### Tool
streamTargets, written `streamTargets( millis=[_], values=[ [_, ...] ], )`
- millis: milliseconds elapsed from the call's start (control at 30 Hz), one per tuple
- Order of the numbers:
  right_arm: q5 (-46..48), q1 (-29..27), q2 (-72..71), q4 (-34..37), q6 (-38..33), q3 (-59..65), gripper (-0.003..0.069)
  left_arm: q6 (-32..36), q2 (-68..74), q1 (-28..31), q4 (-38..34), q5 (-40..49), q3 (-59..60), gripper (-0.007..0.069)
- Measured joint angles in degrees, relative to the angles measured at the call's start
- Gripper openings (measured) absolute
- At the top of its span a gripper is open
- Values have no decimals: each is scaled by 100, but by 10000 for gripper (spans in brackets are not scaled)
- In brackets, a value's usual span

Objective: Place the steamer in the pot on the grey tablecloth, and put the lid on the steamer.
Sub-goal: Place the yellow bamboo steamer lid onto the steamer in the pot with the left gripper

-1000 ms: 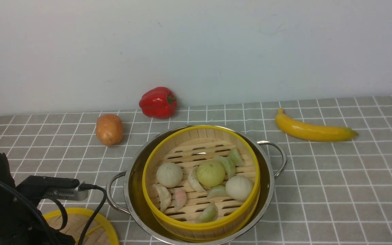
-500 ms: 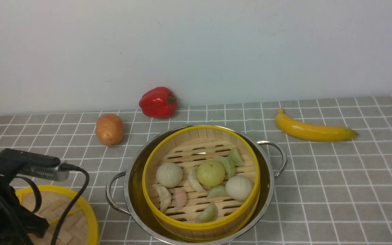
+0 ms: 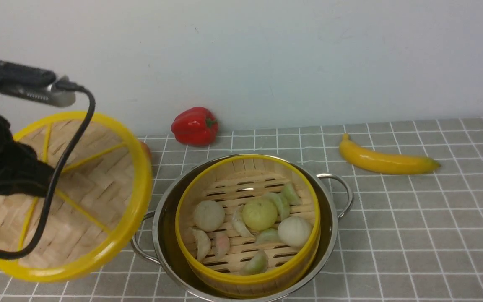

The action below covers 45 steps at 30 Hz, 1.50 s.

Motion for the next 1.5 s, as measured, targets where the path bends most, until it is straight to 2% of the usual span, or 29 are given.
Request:
streamTargets(
  millis=[100,233,567,800,1067,1500],
  values=[
    [0,0,0,0,0,0,243,532,215,-98,-647,0,-353,120],
    [0,0,0,0,0,0,243,928,707,-633,-784,0,-717,120],
    [-2,0,0,-7,0,0,243,1429,2024,-2182,-97,-777,-927,120],
    [-2,0,0,-7,0,0,243,1470,2487,-2836,468,-1448,-927,120],
    [-2,0,0,-1,0,0,243,1470,2644,-3005,726,-1631,-927,120],
    [-2,0,0,-1,0,0,243,1644,2649,-3168,750,-1377,-927,120]
  ],
)
